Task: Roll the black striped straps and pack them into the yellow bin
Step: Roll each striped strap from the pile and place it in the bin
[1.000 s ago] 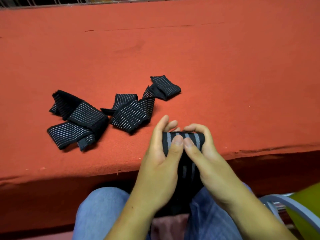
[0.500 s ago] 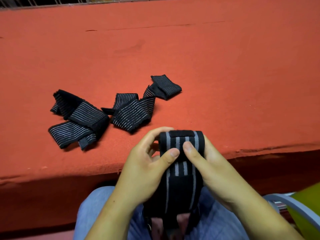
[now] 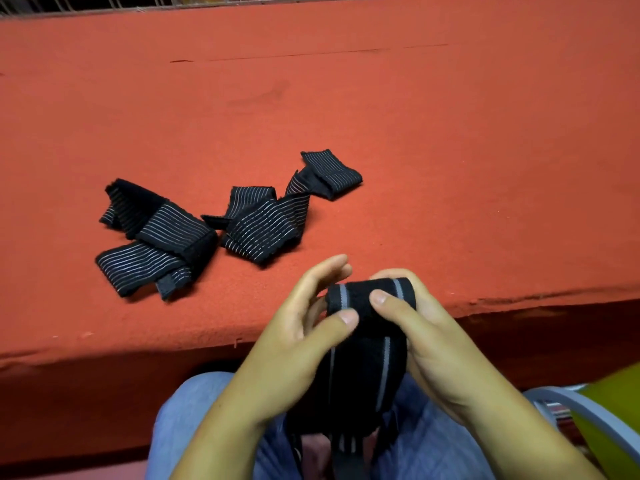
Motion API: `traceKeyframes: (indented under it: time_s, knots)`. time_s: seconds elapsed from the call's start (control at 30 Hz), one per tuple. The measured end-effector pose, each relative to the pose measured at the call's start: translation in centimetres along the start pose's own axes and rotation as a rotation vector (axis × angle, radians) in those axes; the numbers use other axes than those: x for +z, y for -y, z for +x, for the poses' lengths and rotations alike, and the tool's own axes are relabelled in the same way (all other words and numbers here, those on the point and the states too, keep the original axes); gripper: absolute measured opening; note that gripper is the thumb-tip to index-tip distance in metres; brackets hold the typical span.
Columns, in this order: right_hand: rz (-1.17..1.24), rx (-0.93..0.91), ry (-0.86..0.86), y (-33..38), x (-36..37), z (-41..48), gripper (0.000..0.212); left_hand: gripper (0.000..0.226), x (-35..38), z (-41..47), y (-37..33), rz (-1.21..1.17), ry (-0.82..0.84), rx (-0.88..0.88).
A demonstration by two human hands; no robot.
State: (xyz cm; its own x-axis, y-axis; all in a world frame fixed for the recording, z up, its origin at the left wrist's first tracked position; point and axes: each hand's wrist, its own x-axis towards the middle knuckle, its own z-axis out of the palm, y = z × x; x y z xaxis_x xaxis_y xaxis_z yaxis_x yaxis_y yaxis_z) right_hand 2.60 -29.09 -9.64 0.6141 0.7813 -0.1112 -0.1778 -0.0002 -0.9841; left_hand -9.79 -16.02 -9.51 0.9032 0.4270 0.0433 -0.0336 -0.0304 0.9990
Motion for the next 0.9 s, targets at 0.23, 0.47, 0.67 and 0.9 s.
traceKeyframes:
  time_s: [0.23, 0.47, 0.67, 0.9]
  knots:
    - [-0.058, -0.040, 0.111, 0.0, 0.3, -0.1, 0.031, 0.057, 1.6, 0.4, 0.1, 0.038, -0.109, -0.062]
    - [-0.365, 0.049, 0.009, 0.3, 0.9, -0.2, 0.053, 0.052, 1.5, 0.0, 0.7, 0.159, -0.178, 0.097]
    - [-0.073, 0.058, 0.004, -0.3, 1.3, -0.2, 0.042, 0.068, 1.0, 0.3, 1.0, 0.097, -0.177, 0.161]
    - [-0.006, 0.002, -0.021, -1.6, 1.0, -0.9, 0.035, 0.034, 0.7, -0.7, 1.6, 0.083, -0.158, 0.004]
